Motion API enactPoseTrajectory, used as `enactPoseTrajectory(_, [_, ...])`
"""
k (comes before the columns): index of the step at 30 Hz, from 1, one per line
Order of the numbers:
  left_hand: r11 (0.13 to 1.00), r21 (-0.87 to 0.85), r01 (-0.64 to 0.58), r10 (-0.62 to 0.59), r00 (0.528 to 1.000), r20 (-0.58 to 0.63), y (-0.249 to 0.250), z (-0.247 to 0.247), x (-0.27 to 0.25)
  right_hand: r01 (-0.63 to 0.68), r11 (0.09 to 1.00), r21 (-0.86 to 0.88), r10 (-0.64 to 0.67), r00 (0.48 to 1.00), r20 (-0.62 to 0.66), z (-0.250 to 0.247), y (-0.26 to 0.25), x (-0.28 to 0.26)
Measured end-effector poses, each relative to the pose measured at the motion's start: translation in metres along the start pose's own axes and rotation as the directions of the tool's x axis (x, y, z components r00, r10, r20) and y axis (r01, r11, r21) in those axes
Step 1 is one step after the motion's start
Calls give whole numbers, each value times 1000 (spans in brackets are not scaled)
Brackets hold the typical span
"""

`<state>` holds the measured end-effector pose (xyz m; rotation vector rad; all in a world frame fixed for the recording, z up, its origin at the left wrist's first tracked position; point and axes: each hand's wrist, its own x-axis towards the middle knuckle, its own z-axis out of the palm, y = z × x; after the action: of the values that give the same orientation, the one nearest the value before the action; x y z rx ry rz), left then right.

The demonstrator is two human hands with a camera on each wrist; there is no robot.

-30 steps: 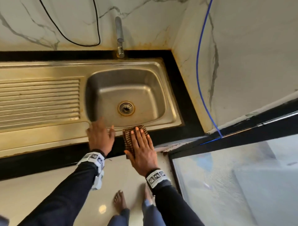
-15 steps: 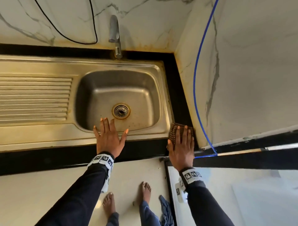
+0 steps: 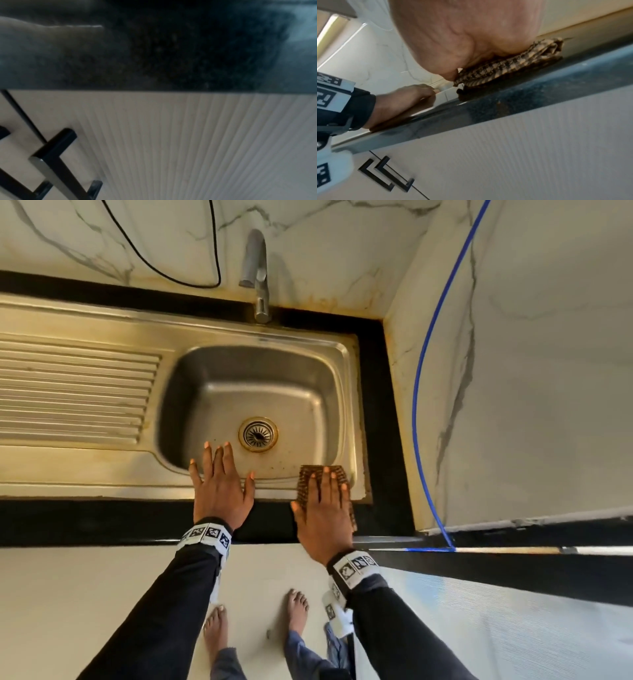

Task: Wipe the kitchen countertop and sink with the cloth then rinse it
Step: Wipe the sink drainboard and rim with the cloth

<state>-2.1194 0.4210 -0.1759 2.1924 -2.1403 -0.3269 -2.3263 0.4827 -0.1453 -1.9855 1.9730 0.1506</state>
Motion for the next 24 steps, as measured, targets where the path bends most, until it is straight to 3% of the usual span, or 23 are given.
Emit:
enactPoseTrajectory(4, [1000,5,27,-27,1000,-11,2,2,-5,94,993,-75,-91,995,41,-14,19,-8])
enactPoseTrajectory(8, [1000,6,25,-25,1000,-3,4,0,-3,64,991,-121,-66,998,-17,-21,53,-32])
enactPoseTrajectory(12, [1000,-5,22,-22,1000,0,6,1,-3,50,973,-225,-59,998,-35,-28,44,-9])
enactPoseTrajectory(15, [999,-10,34,-34,999,1,5,0,0,146,934,-326,-159,987,-15,-36,48,-1])
enactPoseTrajectory(18, [999,-14,43,-42,999,33,8,1,-5,167,943,-289,-164,986,36,-30,69,0])
enactPoseTrajectory(22, [999,-3,49,-49,999,19,2,-3,0,164,964,-207,-144,984,107,-49,72,76])
enactPoseTrajectory(24, [998,-6,56,-56,998,23,-2,-3,-1,179,969,-173,-151,975,161,-51,64,87])
